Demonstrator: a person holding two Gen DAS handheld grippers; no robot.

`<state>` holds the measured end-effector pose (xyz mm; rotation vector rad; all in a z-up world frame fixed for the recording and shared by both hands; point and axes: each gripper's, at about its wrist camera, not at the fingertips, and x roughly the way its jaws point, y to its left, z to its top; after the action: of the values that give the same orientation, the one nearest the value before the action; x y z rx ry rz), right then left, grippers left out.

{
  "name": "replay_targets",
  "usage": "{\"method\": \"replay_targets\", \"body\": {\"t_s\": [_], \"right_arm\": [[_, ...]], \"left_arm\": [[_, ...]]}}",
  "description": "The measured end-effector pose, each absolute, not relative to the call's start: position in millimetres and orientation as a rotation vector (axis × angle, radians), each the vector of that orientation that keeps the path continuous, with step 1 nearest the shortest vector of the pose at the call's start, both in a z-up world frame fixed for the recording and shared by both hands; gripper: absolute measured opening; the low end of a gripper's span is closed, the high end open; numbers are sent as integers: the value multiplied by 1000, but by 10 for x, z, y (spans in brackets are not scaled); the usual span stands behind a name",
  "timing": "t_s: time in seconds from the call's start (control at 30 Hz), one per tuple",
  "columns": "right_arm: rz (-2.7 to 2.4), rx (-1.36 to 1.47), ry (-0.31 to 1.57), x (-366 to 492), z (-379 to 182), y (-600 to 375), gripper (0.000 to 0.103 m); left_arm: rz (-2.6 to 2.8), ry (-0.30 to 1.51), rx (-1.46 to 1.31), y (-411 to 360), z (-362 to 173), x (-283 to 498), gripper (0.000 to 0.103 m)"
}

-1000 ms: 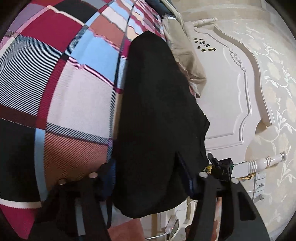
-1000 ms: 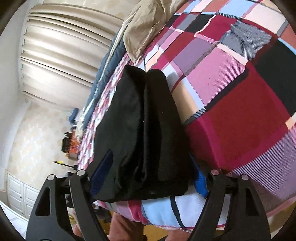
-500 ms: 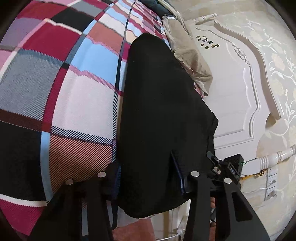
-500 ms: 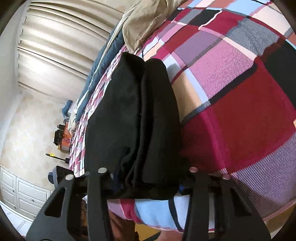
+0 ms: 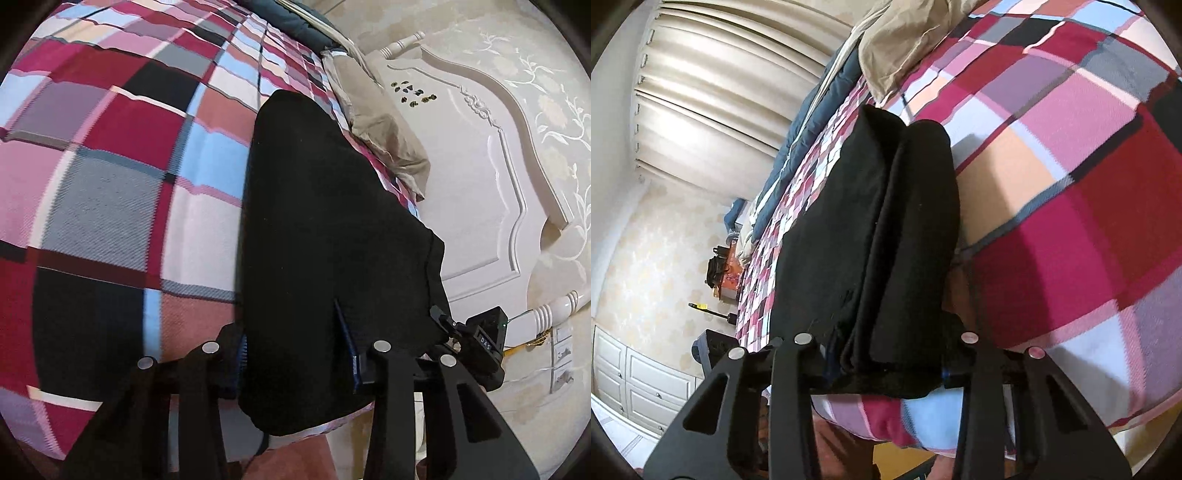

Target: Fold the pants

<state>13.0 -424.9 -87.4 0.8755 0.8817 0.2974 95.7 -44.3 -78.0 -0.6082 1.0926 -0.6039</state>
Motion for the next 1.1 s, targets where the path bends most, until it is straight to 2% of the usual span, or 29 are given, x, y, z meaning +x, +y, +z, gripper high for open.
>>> {"method": "replay_targets", "body": {"t_s": [0.9, 1.0, 1.1], "right_arm": [[443, 841, 931, 494, -914, -3504, 37], [416, 838, 944, 466, -979, -3519, 37], [409, 880, 936, 405, -1063, -3576, 39]], "left_arm": [[-474, 1032, -672, 496, -744, 697, 40], [-476, 1027, -659, 482, -747, 689, 42], [-490, 1020, -647, 470, -738, 676, 47]]}}
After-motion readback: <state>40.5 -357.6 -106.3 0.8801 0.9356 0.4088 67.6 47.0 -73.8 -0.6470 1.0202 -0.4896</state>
